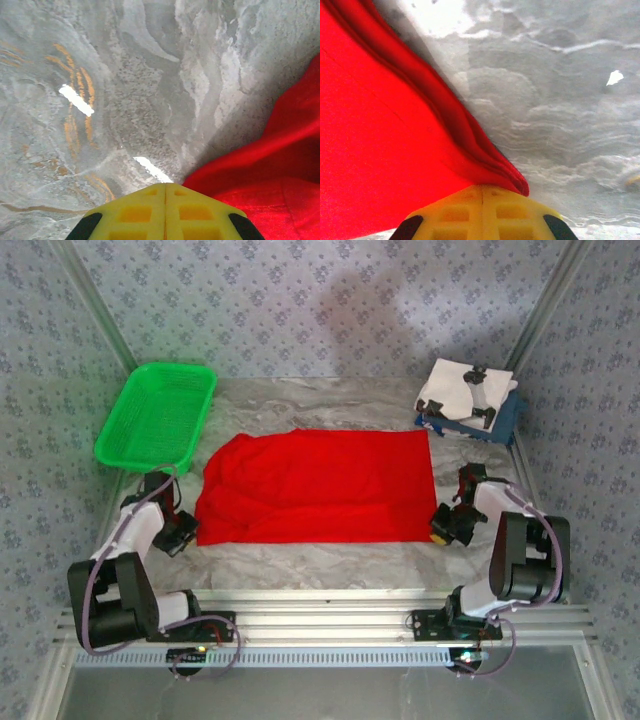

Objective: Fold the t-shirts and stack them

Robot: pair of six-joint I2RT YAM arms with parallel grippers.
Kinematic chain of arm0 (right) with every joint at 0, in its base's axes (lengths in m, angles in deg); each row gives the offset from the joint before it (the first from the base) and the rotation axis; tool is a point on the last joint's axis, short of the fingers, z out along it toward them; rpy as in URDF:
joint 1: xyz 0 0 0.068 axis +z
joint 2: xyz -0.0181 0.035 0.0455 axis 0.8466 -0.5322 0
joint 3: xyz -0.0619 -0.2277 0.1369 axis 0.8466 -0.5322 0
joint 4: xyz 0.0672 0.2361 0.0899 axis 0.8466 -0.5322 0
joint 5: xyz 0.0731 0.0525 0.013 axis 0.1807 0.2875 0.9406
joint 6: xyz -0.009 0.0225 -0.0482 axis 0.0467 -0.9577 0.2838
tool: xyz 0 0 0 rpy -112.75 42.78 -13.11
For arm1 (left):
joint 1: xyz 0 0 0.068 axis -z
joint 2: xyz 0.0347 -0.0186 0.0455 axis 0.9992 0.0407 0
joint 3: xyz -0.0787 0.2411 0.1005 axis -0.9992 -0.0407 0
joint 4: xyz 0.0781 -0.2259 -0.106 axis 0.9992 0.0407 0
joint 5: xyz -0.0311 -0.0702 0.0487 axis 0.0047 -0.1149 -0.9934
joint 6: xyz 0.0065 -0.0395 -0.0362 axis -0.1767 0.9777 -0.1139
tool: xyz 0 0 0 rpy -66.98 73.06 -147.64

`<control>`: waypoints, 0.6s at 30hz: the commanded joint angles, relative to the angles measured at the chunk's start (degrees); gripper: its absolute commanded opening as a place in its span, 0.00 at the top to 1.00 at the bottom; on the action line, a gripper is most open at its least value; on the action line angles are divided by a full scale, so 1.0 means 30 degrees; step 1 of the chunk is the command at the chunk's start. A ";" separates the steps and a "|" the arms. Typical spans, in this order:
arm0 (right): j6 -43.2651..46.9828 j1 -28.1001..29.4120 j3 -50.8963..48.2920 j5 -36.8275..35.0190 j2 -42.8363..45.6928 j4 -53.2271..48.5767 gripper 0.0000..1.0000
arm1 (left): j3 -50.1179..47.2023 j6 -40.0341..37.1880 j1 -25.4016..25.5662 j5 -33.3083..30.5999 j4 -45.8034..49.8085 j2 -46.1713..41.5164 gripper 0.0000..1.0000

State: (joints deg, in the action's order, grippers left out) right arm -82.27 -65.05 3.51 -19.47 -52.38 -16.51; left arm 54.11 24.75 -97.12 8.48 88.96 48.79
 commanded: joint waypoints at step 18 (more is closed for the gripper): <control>-0.0031 0.0102 -0.0460 -0.0543 0.0644 0.0023 1.00 | -0.2964 0.3513 0.0149 0.4274 -0.5147 -0.1932 0.46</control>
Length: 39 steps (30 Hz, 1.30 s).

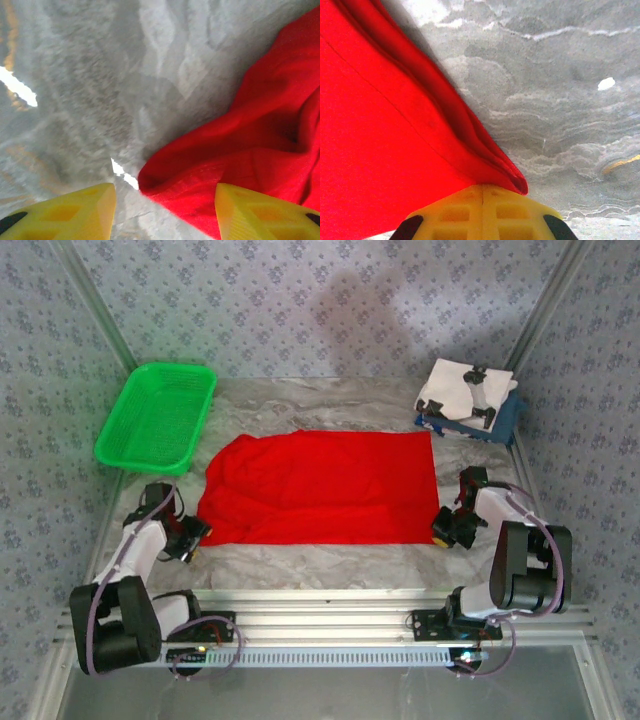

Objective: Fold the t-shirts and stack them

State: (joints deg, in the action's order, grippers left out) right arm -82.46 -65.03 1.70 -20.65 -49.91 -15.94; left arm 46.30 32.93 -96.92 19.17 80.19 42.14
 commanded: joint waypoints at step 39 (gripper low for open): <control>0.0111 0.1690 0.1385 0.2813 0.5097 -0.3209 0.37 | 0.5306 0.1081 0.4256 -0.2522 0.6976 -0.2605 0.42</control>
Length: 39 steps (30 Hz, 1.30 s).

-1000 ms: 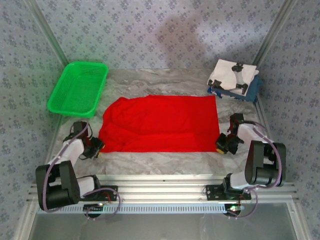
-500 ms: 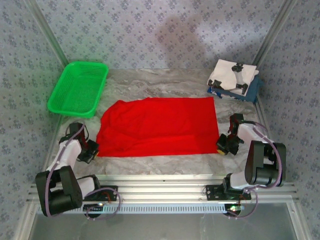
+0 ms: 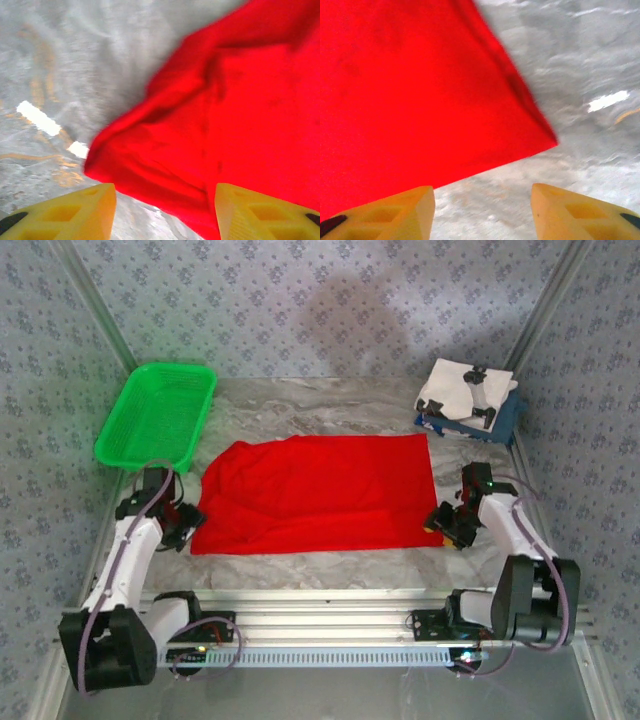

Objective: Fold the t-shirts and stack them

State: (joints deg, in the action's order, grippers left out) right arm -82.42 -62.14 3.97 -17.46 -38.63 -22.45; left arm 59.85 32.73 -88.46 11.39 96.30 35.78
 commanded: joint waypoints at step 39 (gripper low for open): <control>-0.0027 0.8107 0.1974 0.5525 0.0776 0.4595 0.00 | -0.6160 1.3015 0.6389 0.2753 -1.0460 0.0784 0.62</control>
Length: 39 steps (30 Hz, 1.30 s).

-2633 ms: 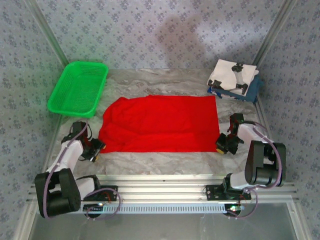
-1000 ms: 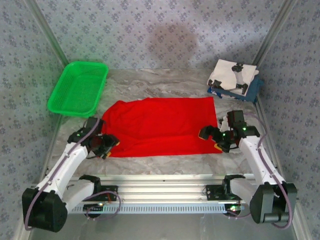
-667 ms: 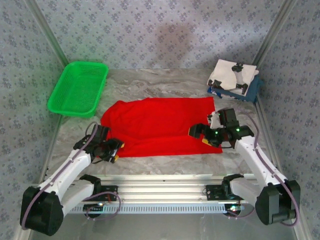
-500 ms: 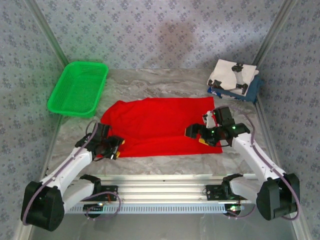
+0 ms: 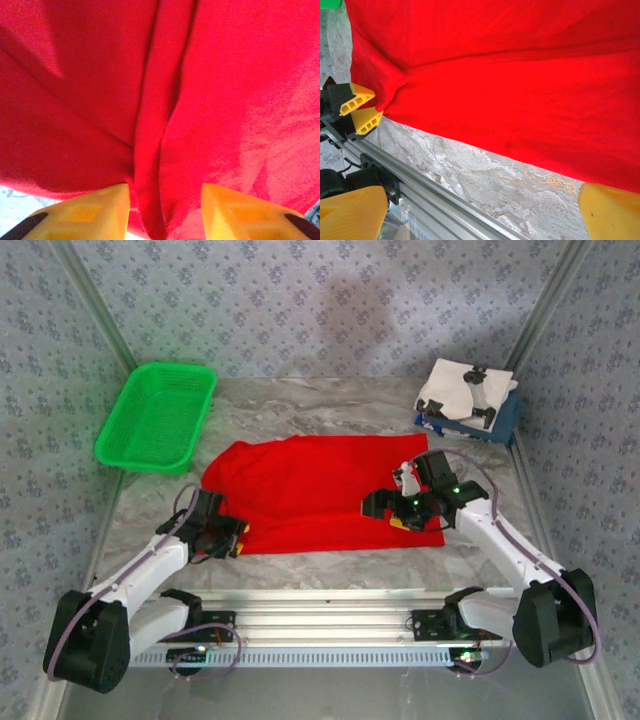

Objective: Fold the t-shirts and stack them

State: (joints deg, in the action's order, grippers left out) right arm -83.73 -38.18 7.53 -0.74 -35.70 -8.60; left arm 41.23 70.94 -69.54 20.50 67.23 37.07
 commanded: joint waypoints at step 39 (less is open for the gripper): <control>0.0421 0.0124 0.0465 -0.0318 -0.0583 -0.0466 0.00 | 1.3222 -1.0616 0.0310 0.1173 0.2587 1.3303 0.94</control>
State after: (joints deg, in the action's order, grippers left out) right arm -83.51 -38.18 8.73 -1.00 -37.21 -8.62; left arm 78.08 44.29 -69.21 22.73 71.21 74.86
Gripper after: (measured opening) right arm 0.998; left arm 0.064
